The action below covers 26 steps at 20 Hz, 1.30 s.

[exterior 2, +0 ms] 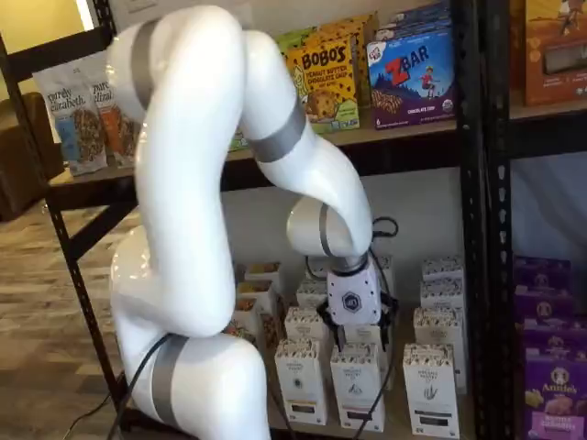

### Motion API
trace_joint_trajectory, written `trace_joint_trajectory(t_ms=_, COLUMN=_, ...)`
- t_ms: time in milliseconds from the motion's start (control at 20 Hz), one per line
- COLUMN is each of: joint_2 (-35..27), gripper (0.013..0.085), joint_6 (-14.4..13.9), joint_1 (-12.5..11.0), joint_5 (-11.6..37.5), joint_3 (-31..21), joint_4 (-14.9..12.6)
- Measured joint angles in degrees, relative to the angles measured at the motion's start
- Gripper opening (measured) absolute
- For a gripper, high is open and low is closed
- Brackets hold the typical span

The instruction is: Pick up the white box with a green strip in the middle, on the bottom shelf, the sixth box from the left

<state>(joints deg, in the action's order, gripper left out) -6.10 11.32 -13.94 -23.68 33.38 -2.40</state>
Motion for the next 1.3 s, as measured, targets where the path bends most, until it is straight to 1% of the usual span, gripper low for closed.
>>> trace_joint_trajectory(t_ms=100, joint_2=-3.9, gripper=0.0850, joint_6=-0.3, joint_1=0.1, joint_5=0.9, joint_3=2.6, joint_4=-0.2)
trace_joint_trajectory(t_ms=200, joint_2=-7.6, gripper=0.0850, joint_6=-0.1, joint_1=0.4, joint_5=1.7, joint_3=5.3, joint_4=0.2)
trace_joint_trajectory(t_ms=300, joint_2=-10.9, gripper=0.0850, joint_6=-1.4, joint_1=0.4, joint_5=3.0, joint_3=7.9, joint_4=-1.1)
trace_joint_trajectory(t_ms=450, joint_2=-15.7, gripper=0.0850, joint_6=-3.1, joint_1=0.2, joint_5=3.4, joint_3=12.3, joint_4=-3.2)
trace_joint_trajectory(t_ms=500, joint_2=-17.2, gripper=0.0850, joint_6=-3.5, joint_1=0.0, joint_5=3.4, joint_3=13.8, joint_4=-3.7)
trace_joint_trajectory(t_ms=650, joint_2=-21.9, gripper=0.0850, joint_6=-3.1, joint_1=-0.8, joint_5=3.2, joint_3=18.8, joint_4=-4.3)
trace_joint_trajectory(t_ms=800, joint_2=-26.6, gripper=0.0850, joint_6=-4.4, joint_1=-1.8, joint_5=1.6, joint_3=24.4, joint_4=-6.7)
trace_joint_trajectory(t_ms=1050, joint_2=-33.0, gripper=0.0850, joint_6=-2.9, joint_1=-2.8, joint_5=1.8, joint_3=31.6, joint_4=-6.2)
trace_joint_trajectory(t_ms=1150, joint_2=-35.2, gripper=0.0850, joint_6=-2.0, joint_1=-3.0, joint_5=2.0, joint_3=34.3, joint_4=-5.4)
trace_joint_trajectory(t_ms=1300, joint_2=-37.0, gripper=0.0850, joint_6=-2.1, joint_1=-3.3, joint_5=2.0, joint_3=36.6, joint_4=-5.8)
